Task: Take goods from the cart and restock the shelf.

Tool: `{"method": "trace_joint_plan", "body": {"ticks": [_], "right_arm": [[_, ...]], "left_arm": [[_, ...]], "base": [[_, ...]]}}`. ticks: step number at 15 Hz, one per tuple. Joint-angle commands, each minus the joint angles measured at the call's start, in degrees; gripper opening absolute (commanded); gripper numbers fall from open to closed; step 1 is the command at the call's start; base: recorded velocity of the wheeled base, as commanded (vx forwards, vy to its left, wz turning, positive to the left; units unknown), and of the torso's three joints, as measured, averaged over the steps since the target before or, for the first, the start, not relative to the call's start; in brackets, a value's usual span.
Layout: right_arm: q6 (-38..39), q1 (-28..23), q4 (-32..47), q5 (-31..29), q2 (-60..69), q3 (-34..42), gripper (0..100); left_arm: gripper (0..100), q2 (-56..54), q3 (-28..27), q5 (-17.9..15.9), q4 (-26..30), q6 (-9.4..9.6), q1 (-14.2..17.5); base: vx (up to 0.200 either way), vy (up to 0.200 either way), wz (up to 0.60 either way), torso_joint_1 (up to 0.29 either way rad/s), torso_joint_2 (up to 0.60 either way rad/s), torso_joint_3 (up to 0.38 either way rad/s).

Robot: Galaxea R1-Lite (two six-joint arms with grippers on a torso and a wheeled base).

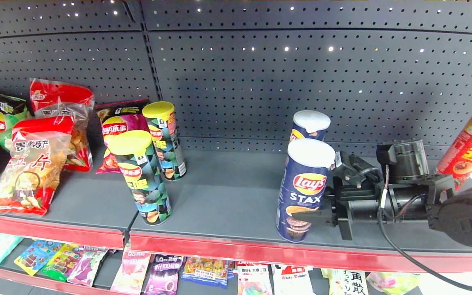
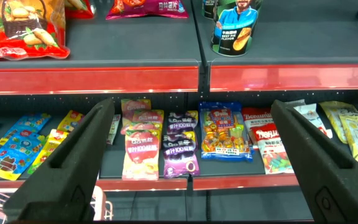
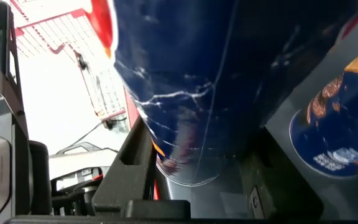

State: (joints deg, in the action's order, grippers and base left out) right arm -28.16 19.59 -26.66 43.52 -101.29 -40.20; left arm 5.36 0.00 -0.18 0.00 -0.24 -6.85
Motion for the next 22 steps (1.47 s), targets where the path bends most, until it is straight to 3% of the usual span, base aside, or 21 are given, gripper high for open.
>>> {"method": "trace_joint_plan", "body": {"ticks": [1, 16, 17, 22], "right_arm": [[-0.1, -0.4, 0.1, 0.0, 1.1, 0.8, 0], [-2.0, -0.5, 0.0, -0.5, 2.7, 3.1, 0], [-2.0, -0.4, 0.0, -1.0, 2.6, 3.0, 100], [-2.0, -0.5, -1.6, -1.1, 2.8, 3.2, 100]], "left_arm": [[100, 0.1, 0.0, 0.0, 0.0, -0.02, 0.0], [100, 0.1, 0.0, 0.0, 0.0, -0.02, 0.0], [100, 0.1, 0.0, 0.0, 0.0, -0.02, 0.0], [100, 0.1, 0.0, 0.0, 0.0, -0.02, 0.0]], "base": [[0.0, 0.0, 0.0, 0.0, 0.0, 0.0], [0.0, 0.0, 0.0, 0.0, 0.0, 0.0], [0.0, 0.0, 0.0, 0.0, 0.0, 0.0], [0.0, 0.0, 0.0, 0.0, 0.0, 0.0]]}}
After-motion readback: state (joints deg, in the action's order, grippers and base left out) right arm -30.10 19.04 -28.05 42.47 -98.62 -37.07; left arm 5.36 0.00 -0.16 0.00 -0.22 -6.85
